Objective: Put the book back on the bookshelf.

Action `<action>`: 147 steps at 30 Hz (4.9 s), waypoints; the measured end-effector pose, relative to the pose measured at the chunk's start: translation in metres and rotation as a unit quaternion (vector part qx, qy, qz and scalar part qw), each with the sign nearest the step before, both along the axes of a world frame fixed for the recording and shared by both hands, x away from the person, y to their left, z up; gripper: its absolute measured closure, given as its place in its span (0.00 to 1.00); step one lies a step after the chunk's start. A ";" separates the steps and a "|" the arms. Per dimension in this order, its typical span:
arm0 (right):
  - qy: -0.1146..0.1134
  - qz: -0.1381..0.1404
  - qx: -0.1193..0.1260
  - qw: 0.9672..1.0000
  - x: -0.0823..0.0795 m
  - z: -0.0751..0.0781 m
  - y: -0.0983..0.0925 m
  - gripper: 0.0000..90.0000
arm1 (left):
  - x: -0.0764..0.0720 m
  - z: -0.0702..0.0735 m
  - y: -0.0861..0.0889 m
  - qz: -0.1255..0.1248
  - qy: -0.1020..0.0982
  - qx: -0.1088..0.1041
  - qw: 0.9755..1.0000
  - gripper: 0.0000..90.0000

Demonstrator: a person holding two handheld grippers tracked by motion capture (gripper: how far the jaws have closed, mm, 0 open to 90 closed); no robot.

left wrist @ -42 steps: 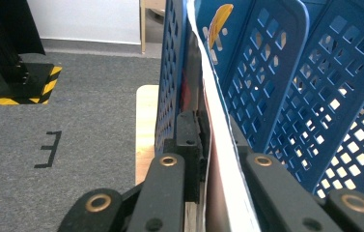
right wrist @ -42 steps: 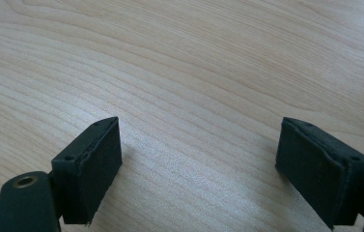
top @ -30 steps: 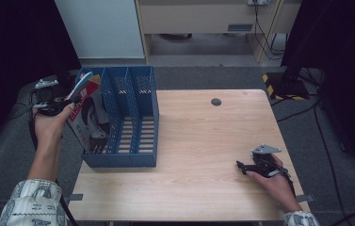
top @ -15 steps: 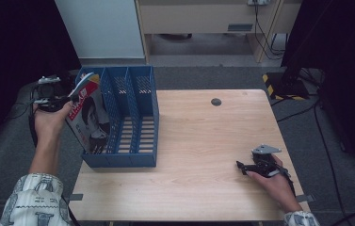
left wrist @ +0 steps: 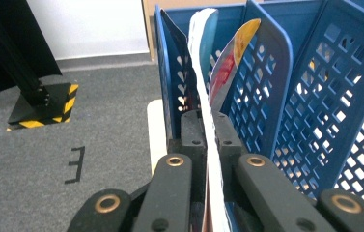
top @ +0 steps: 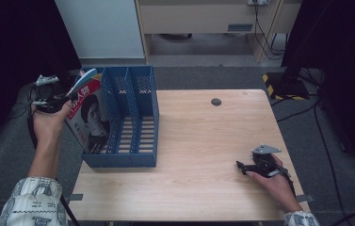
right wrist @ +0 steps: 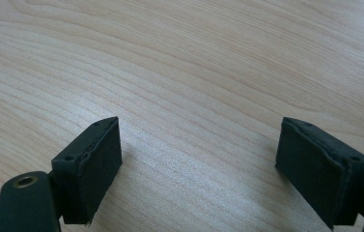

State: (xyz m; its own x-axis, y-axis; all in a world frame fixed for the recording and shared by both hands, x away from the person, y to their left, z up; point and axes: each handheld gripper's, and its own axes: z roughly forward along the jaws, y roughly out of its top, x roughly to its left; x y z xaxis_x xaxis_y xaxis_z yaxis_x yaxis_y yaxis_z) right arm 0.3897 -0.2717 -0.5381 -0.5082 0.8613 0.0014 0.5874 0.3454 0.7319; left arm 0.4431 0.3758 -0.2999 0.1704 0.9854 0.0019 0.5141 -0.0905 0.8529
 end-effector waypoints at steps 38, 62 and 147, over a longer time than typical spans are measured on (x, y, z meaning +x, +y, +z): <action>0.001 0.000 0.001 1.000 0.000 0.000 0.000 0.18 | 0.002 -0.016 -0.001 0.011 -0.063 -0.001 0.998 0.96; 0.001 0.000 0.003 1.000 -0.001 0.000 0.000 0.18 | 0.001 -0.020 -0.001 0.007 -0.065 -0.010 0.998 0.89; 0.002 0.002 0.002 1.000 -0.001 0.000 0.000 0.18 | -0.011 -0.055 -0.134 -0.207 -0.042 0.064 0.975 0.02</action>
